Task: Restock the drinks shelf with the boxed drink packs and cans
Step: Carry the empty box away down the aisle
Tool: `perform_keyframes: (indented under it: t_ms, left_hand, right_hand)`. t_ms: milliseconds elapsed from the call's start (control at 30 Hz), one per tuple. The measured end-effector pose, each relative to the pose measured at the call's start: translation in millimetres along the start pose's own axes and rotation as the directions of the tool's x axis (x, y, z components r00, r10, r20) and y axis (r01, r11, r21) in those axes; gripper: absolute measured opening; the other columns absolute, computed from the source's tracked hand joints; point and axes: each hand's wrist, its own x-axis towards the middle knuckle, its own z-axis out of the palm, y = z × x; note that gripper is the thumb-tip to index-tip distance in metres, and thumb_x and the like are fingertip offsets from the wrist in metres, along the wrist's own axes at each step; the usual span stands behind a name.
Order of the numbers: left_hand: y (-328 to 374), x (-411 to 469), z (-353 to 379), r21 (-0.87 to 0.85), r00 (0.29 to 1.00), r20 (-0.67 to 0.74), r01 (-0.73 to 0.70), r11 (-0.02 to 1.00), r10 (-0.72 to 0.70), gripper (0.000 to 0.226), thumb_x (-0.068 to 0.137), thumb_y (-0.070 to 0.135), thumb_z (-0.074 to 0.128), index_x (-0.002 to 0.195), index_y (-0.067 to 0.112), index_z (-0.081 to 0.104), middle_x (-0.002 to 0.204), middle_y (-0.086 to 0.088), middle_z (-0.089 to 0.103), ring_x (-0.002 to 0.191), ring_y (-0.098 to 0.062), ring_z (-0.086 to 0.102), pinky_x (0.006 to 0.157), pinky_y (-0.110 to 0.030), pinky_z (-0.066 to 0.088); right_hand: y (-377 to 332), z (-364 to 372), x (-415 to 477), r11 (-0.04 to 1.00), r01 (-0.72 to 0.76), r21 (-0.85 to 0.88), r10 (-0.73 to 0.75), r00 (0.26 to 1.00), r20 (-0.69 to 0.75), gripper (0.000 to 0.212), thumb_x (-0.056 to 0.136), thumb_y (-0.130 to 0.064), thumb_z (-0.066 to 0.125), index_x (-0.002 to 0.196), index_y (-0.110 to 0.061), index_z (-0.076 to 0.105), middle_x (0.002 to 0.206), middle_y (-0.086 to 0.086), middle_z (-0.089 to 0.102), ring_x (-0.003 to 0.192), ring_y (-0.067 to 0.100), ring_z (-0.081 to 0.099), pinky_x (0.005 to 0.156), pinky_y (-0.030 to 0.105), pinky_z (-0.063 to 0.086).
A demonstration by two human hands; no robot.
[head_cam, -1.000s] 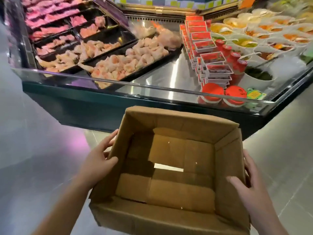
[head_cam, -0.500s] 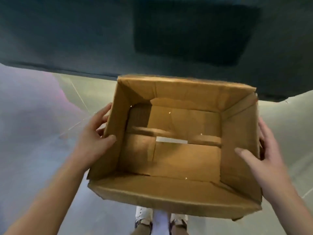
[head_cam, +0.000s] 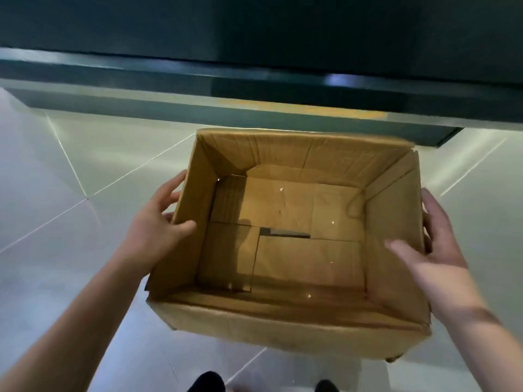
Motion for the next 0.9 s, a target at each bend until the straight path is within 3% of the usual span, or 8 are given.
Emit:
perform_keyframes:
  t_ms: [67,133,233,433,633,900]
  left_hand:
    - [-13.4,16.3,9.9,-0.042,1.0,0.007,-0.017,0.999,0.017,0.084,0.087,-0.003,0.071,0.141,0.056,0.045,0.128,0.008,0.061,0.1,-0.014,0.072,0.079,-0.039,0.062]
    - [-22.5,27.0,17.9,-0.055,1.0,-0.001,-0.024,0.998,0.024,0.084,0.087,-0.003,0.071,0.142,0.055,0.045,0.126,0.009,0.061,0.098,-0.01,0.073,0.079,-0.037,0.063]
    - [-31.0,37.3,25.9,-0.004,0.999,-0.024,-0.025,1.0,0.025,0.086,0.086,-0.001,0.074,0.139,0.06,0.044,0.125,0.01,0.063,0.094,-0.01,0.074,0.08,-0.039,0.062]
    - [-30.6,50.1,28.2,0.09,0.999,-0.038,-0.014,0.996,0.018,0.084,0.082,0.021,0.082,0.138,0.066,0.039,0.137,0.003,0.059,0.112,-0.019,0.066,0.093,-0.051,0.056]
    - [-29.9,56.5,29.6,0.096,0.993,-0.088,-0.067,0.993,0.076,0.08,0.084,0.022,0.08,0.143,0.057,0.04,0.143,0.008,0.053,0.117,-0.017,0.064,0.093,-0.05,0.057]
    - [-20.7,50.1,30.1,0.141,0.978,-0.15,-0.127,0.982,0.148,0.075,0.084,0.027,0.08,0.144,0.05,0.043,0.146,0.007,0.051,0.133,-0.009,0.048,0.109,-0.04,0.045]
  right_hand:
    - [16.6,5.8,16.8,1.0,0.014,-0.01,-0.014,1.0,0.007,0.09,0.089,-0.007,0.076,0.147,-0.062,0.035,0.151,-0.013,0.051,0.13,0.017,0.057,0.109,0.052,0.049]
    - [27.3,10.7,28.2,1.0,0.012,-0.002,-0.012,1.0,0.006,0.091,0.089,-0.01,0.077,0.145,-0.065,0.033,0.151,-0.014,0.048,0.133,0.019,0.054,0.109,0.055,0.048]
    - [37.2,17.2,34.7,1.0,0.013,-0.009,-0.012,0.999,0.032,0.091,0.089,-0.014,0.077,0.148,-0.064,0.028,0.147,-0.017,0.047,0.133,0.018,0.052,0.109,0.053,0.048]
    - [42.9,19.6,40.0,0.996,0.035,-0.077,-0.032,0.999,0.041,0.094,0.089,-0.019,0.079,0.156,-0.054,0.024,0.157,-0.018,0.042,0.142,0.013,0.045,0.117,0.048,0.041]
    - [46.2,21.9,42.6,0.985,0.055,-0.162,-0.059,0.998,-0.017,0.092,0.088,-0.027,0.079,0.157,-0.052,0.024,0.163,-0.018,0.033,0.149,0.011,0.036,0.121,0.047,0.035]
    - [38.4,21.7,41.8,0.985,0.052,-0.164,-0.073,0.989,-0.126,0.076,0.089,-0.031,0.078,0.154,-0.043,0.04,0.155,-0.012,0.04,0.142,0.011,0.042,0.118,0.044,0.039]
